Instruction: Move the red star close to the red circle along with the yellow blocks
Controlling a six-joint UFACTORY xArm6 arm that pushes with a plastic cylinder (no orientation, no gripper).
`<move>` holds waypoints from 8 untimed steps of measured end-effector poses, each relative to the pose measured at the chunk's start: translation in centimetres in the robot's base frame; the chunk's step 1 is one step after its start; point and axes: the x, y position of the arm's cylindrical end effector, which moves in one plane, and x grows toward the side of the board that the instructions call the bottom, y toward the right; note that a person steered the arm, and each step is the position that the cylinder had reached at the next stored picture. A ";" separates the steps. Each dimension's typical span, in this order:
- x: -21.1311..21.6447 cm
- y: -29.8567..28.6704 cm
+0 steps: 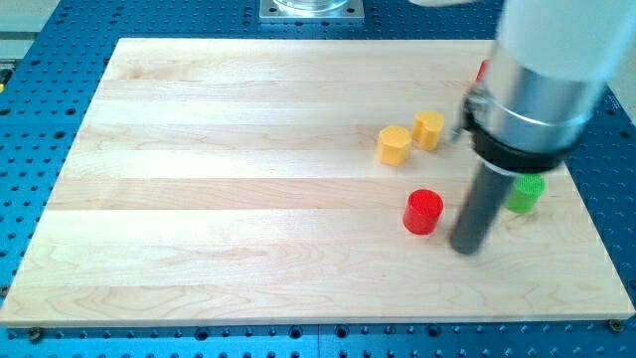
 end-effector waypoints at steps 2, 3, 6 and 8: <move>-9.5 16.9; -9.5 16.9; -22.6 16.8; -33.9 16.9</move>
